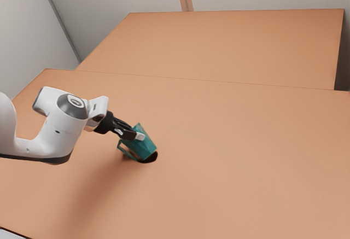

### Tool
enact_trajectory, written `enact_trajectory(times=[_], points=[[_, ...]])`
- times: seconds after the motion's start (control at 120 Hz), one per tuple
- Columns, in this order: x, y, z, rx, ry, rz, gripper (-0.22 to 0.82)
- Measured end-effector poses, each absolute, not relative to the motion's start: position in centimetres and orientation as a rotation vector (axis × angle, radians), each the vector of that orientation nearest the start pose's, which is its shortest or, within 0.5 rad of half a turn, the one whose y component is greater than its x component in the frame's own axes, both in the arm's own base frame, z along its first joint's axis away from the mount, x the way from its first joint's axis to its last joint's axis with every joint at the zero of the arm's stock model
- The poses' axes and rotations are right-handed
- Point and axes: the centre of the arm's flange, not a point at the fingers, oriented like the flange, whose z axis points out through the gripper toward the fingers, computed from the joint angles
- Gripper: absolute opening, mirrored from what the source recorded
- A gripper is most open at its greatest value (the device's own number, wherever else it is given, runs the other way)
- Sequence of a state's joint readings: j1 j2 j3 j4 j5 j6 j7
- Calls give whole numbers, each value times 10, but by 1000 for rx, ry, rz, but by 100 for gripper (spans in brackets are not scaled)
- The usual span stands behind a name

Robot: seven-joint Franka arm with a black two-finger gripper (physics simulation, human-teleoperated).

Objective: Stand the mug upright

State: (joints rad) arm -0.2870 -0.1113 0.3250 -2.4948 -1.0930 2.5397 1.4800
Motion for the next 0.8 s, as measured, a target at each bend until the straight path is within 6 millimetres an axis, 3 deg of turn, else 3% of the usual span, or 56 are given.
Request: enact_trajectory(times=[0.158,0.342,0.8], points=[[469,12,335,-3298,949,-1019,0],[470,10,339,-3296,946,-1042,-12],[469,9,365,-3253,953,-1123,-18]])
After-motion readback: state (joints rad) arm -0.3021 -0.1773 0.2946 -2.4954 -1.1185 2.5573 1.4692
